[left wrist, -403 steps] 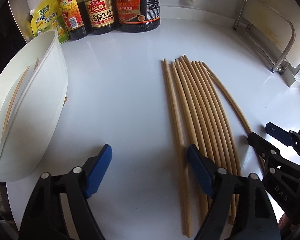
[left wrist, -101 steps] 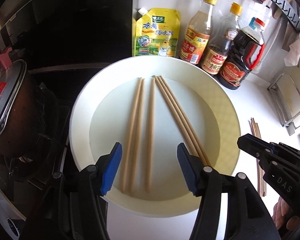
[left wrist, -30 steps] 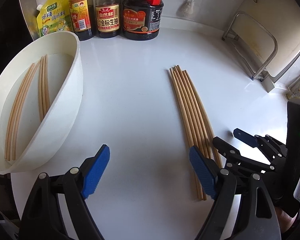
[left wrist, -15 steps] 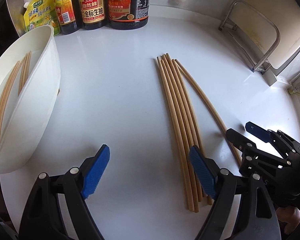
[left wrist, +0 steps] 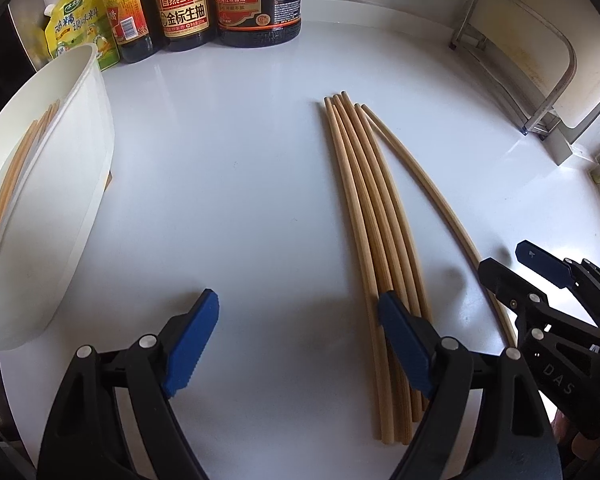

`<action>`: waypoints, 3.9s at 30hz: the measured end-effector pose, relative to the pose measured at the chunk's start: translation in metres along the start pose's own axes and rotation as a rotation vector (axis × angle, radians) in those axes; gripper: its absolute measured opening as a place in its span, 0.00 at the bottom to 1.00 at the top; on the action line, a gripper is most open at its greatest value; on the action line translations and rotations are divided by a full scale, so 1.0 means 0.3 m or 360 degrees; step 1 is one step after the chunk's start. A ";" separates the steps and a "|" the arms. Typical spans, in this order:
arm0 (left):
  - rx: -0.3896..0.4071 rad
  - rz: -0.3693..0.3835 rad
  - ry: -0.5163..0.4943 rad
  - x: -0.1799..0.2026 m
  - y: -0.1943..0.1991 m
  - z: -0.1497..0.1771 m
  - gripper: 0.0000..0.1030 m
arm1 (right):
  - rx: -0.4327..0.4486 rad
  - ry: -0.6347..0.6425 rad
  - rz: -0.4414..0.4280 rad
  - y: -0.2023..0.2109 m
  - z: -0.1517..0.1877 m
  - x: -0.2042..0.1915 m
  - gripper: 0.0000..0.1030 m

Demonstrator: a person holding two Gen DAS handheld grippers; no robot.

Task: Organize utensils
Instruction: 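Close the left tool on one chopstick while the right tool grasps another, then lift and carry both held chopsticks over the white basin, then open the left tool into the basin while the right tool releases its chopstick, then move both open tools back to the remaining chopsticks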

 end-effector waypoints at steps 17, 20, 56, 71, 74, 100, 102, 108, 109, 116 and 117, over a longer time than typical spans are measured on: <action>0.0026 -0.0107 0.0018 -0.013 -0.048 -0.070 0.80 | 0.0028 0.0135 0.0021 -0.036 -0.017 -0.038 0.49; 0.0031 -0.0114 0.0021 -0.012 -0.054 -0.085 0.73 | 0.0045 0.0145 0.0011 -0.036 -0.018 -0.043 0.46; 0.0379 0.0010 0.0037 -0.414 0.404 -0.312 0.07 | 0.0311 0.0012 -0.0321 0.228 -0.394 -0.483 0.06; 0.0265 -0.0185 0.0228 -0.931 0.324 -0.285 0.07 | 0.0138 0.0269 -0.0587 -0.006 -0.512 -1.079 0.06; 0.0208 -0.0180 0.0236 -0.968 0.279 -0.263 0.07 | 0.0042 0.0252 -0.0581 -0.071 -0.493 -1.115 0.06; 0.0118 -0.0149 0.0358 -1.061 0.215 -0.213 0.26 | -0.0103 0.0199 -0.0479 -0.140 -0.434 -1.111 0.09; 0.0124 -0.0153 0.0361 -1.059 0.224 -0.213 0.27 | -0.0099 0.0194 -0.0477 -0.129 -0.431 -1.104 0.09; 0.0139 -0.0144 0.0364 -1.034 0.258 -0.211 0.34 | -0.0081 0.0167 -0.0476 -0.095 -0.426 -1.075 0.09; 0.0146 -0.0144 0.0360 -1.029 0.265 -0.211 0.35 | -0.0076 0.0160 -0.0477 -0.087 -0.426 -1.070 0.09; 0.0213 -0.0132 0.0322 -0.979 0.320 -0.210 0.44 | -0.0031 0.0141 -0.0473 -0.026 -0.413 -1.034 0.09; 0.0220 -0.0129 0.0316 -0.971 0.327 -0.209 0.44 | -0.0020 0.0137 -0.0471 -0.015 -0.410 -1.028 0.09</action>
Point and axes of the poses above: each gripper's, at about its wrist camera, not at the fingertips, and y roughly against the way its jaws point, x to its right, z to its underside, the point moved 6 cm from there along -y, roughly the way its jaws point, and after that the axes turned 10 degrees about x, right-handed, at the moved point
